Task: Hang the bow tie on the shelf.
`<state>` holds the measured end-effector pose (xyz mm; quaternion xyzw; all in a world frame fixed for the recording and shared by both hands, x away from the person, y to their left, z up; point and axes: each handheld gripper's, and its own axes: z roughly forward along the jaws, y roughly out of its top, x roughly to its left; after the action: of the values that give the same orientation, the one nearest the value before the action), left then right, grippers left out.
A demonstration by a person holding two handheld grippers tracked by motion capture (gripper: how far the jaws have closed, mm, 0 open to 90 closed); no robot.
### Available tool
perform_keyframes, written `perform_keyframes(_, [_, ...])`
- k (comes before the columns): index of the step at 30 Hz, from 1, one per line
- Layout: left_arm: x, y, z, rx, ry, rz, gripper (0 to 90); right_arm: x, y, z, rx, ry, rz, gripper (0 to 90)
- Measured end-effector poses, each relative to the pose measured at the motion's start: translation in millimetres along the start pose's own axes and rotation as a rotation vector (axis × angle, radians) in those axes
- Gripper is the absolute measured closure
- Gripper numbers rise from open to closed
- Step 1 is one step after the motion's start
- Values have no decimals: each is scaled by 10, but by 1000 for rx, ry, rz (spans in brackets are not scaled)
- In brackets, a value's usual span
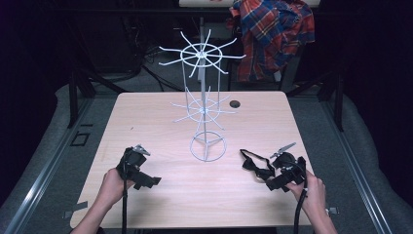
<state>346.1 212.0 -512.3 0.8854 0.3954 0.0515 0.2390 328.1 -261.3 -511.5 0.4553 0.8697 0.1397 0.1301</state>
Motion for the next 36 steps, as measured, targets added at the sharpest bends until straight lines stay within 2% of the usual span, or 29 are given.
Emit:
perform_keyframes(7, [-5, -1, -3, -4, -6, 2, 0, 106, 129, 53, -11, -11, -26, 12])
perform_keyframes(11, [-8, 3, -3, -4, -8, 2, 0, 132, 183, 93, -22, -2, -28, 12])
perform_keyframes(12, [-10, 3, -1, -5, -7, 2, 0, 130, 200, 99, -11, -14, -38, 11])
perform_keyframes(15, [-11, 4, -3, -5, -6, 1, 0, 143, 247, 178, -34, -2, -21, 5])
perform_keyframes(17, [-10, 3, -2, -5, -6, 1, 0, 126, 289, 186, 2, -8, -53, 5])
perform_keyframes(20, [-9, 4, -2, -3, -8, 1, 0, 125, 333, 249, -16, 11, -45, 10])
perform_keyframes(23, [-9, 4, -2, -4, -9, 1, 0, 116, 379, 278, 4, 14, -61, 30])
perform_keyframes(27, [-7, 4, -2, -4, -10, 1, 0, 117, 431, 348, 21, 36, -78, 150])
perform_keyframes(29, [-8, 4, -1, -4, -10, 1, 0, 135, 455, 386, 22, 37, -78, 205])
perform_keyframes(30, [-8, 4, -1, -4, -10, 1, 0, 128, 468, 387, 36, 29, -98, 240])
perform_keyframes(31, [-8, 4, -1, -4, -10, 1, 0, 140, 480, 407, 28, 37, -94, 291])
perform_keyframes(36, [-6, 1, -1, -5, -12, -1, 0, 151, 532, 465, 60, 35, -107, 456])
